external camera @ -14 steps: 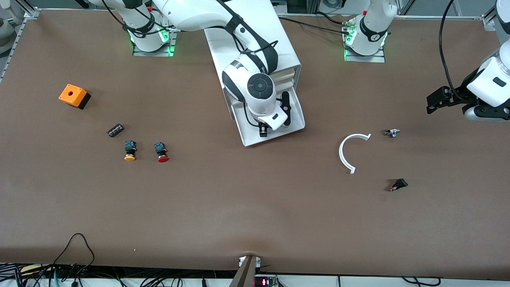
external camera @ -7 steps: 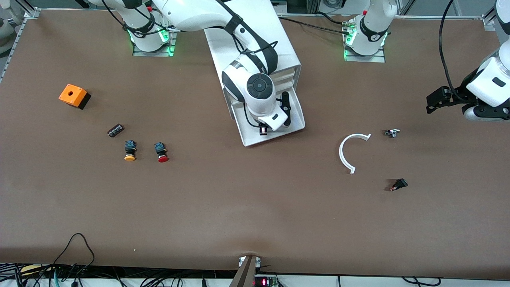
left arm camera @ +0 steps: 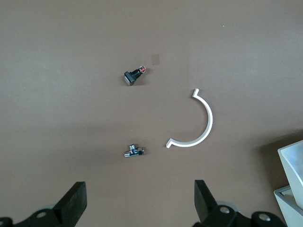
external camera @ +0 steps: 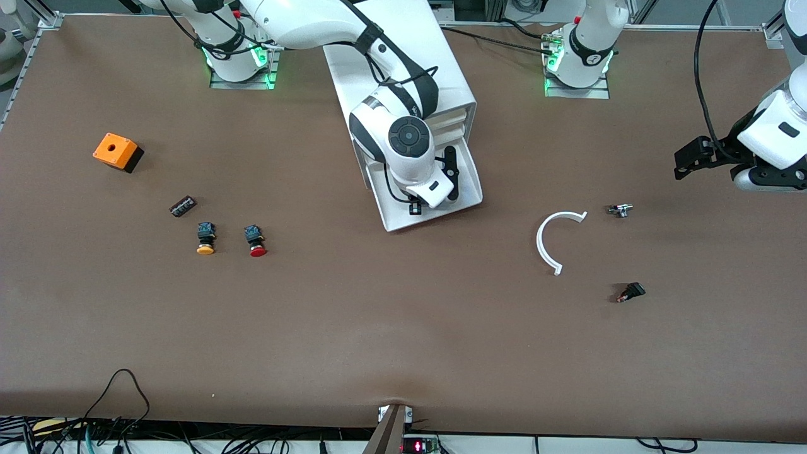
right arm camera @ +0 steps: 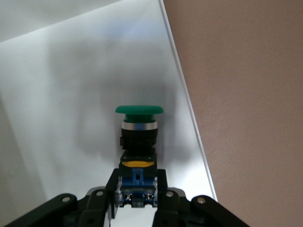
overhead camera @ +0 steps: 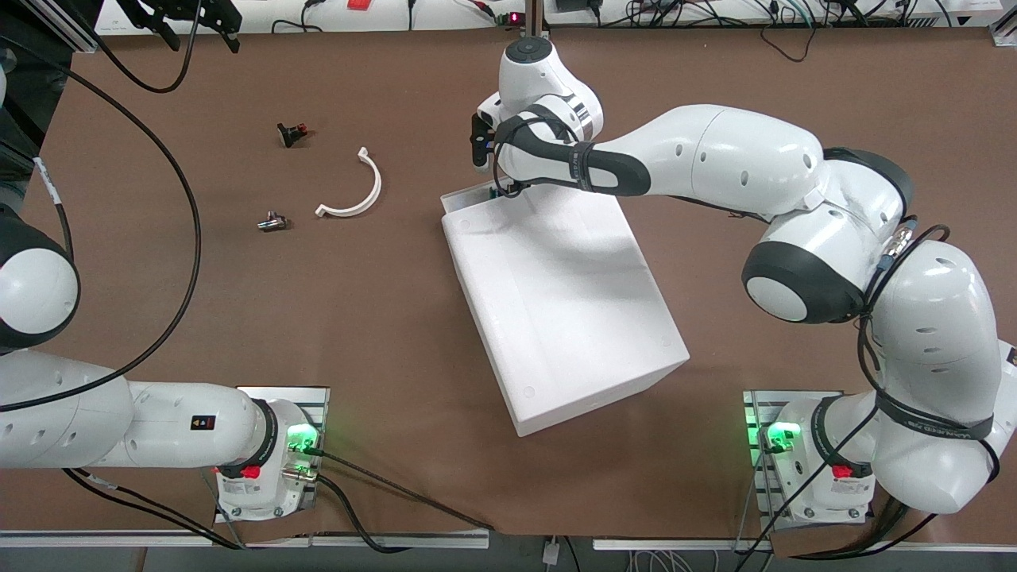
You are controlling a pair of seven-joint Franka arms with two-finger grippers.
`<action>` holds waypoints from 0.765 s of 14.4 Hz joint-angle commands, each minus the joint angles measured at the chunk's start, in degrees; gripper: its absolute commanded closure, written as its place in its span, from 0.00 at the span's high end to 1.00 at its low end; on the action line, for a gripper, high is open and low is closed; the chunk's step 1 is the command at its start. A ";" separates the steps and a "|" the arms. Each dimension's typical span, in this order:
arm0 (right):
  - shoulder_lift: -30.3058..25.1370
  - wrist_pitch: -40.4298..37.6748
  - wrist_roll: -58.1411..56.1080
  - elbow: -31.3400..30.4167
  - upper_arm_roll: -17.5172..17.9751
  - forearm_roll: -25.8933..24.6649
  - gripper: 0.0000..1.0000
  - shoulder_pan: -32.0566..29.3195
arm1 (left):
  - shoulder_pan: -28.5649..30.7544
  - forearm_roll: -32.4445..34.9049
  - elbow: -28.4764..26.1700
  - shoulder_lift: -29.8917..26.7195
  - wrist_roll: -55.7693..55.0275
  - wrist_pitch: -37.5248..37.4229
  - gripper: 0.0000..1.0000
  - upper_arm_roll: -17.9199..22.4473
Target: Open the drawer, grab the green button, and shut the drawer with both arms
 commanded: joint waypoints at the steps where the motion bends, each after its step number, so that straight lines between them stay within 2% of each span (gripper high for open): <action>1: -1.24 0.24 -1.22 -0.30 -0.04 1.04 0.29 -0.04 | 0.25 -0.24 -1.03 -1.40 -0.35 -0.71 1.00 -0.34; 7: -1.68 -0.02 -1.04 0.05 -0.30 1.13 0.25 0.22 | 0.25 -0.24 -1.03 -1.40 -0.35 -0.89 1.00 -0.34; 11: -3.79 -5.55 -1.04 4.96 -0.56 2.18 0.25 -0.04 | 0.08 -0.32 -0.95 -1.40 -0.35 -1.06 1.00 -0.42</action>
